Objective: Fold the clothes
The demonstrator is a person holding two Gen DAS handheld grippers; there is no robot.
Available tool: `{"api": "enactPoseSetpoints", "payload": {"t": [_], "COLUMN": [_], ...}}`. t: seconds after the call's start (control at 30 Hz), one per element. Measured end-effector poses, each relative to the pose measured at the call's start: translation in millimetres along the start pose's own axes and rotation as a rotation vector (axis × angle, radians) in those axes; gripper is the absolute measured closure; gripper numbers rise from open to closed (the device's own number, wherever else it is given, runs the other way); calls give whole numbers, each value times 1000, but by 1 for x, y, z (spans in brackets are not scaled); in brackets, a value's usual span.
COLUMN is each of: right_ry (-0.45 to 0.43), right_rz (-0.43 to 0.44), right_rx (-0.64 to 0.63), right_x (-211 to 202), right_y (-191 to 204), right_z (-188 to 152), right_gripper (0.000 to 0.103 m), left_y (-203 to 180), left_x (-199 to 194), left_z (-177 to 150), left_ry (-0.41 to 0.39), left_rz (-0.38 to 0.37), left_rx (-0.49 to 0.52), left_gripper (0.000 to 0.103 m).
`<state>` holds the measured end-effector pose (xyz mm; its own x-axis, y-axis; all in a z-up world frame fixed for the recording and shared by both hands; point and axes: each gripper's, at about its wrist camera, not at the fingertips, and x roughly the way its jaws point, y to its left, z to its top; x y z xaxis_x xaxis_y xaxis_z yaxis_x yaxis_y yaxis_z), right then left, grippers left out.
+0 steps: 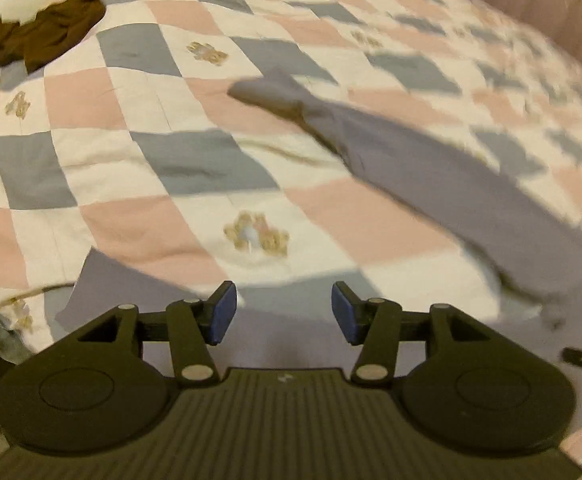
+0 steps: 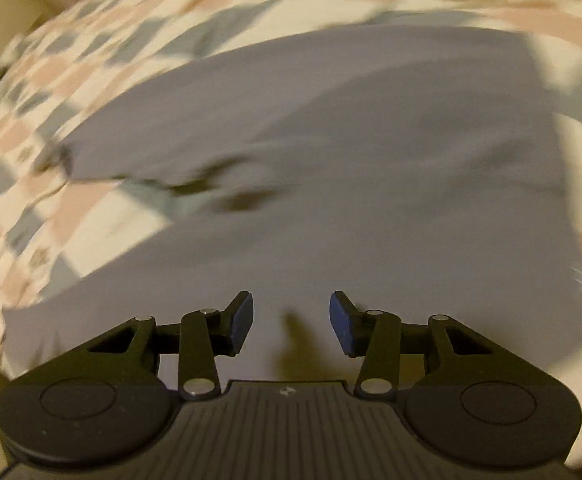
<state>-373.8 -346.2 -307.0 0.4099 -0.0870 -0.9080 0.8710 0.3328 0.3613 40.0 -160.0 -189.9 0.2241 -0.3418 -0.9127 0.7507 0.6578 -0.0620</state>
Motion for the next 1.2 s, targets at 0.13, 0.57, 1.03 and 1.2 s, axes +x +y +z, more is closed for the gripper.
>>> {"api": "enactPoseSetpoints", "payload": {"t": [0.13,0.57,1.03,1.2], "right_ry": [-50,-163,-122,14], "right_rz": [122,179,197,334], "right_rx": [-54,40,-241,-467], "right_x": [2,87,260,265], "right_y": [63,245,402,461], "right_z": [27,71,196,127], "right_gripper": [57,68,33,35], "left_y": [49,133,196,187], "left_x": [23,176,227,249], "left_z": [62,262,287,286], "left_ry": [31,210,269,329], "left_rz": [-108,-299,-327,-378], "left_rx": [-119,80,76,37], "left_gripper": [55,56,53,50]}}
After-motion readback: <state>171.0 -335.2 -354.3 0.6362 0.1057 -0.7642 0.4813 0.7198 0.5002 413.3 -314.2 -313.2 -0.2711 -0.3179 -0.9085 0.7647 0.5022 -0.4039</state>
